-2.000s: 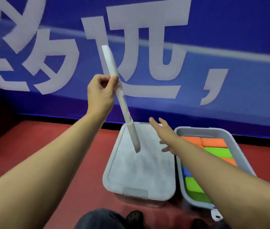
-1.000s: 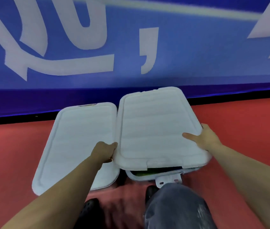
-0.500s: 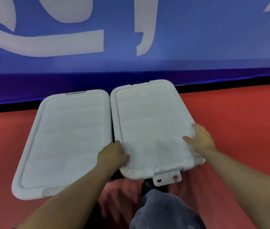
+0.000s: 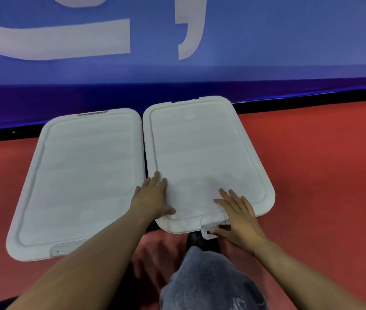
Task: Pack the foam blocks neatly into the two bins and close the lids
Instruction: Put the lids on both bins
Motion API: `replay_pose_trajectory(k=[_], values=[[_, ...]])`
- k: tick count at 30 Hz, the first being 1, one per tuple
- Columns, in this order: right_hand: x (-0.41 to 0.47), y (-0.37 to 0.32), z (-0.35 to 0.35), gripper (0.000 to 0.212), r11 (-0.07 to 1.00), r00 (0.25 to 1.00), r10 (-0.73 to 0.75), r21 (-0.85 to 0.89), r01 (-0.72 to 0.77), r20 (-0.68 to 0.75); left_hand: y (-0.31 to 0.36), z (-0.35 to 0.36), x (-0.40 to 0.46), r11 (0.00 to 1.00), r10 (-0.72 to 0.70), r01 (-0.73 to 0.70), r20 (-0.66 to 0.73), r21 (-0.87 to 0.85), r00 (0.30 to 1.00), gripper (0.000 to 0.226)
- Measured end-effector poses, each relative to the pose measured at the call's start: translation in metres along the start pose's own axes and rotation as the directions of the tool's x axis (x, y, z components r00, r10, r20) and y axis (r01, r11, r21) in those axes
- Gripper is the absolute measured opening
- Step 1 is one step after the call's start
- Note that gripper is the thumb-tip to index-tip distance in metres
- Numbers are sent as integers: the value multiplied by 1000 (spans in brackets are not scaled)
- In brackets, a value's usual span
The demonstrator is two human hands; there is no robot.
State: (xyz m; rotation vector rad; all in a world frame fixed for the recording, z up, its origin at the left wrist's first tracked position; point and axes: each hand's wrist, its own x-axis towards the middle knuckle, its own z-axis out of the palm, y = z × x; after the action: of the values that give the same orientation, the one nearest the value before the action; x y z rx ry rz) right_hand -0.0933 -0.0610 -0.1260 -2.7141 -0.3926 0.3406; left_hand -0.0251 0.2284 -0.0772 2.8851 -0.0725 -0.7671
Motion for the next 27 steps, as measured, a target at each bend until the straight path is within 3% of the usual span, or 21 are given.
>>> replay_pose_trajectory(k=[7, 14, 19, 23, 27], values=[[-1, 4, -2, 115, 993, 996, -66, -95, 71, 53, 1, 0, 2, 1000, -2, 1, -8, -23, 1000, 118], [-2, 4, 7, 126, 973, 999, -39, -227, 43, 24, -1, 2, 3, 999, -13, 12, -9, -45, 1000, 120], [-1, 7, 13, 120, 978, 998, -61, -201, 54, -26, -2, 4, 3, 999, -11, 10, -17, -48, 1000, 119], [-2, 18, 3, 111, 986, 992, -124, -110, 126, 30, -2, 5, 3, 999, -13, 12, -21, -53, 1000, 119], [4, 23, -19, 82, 989, 988, -132, -49, 136, 84, -4, 7, 5, 999, 1, -2, -17, -36, 1000, 120]])
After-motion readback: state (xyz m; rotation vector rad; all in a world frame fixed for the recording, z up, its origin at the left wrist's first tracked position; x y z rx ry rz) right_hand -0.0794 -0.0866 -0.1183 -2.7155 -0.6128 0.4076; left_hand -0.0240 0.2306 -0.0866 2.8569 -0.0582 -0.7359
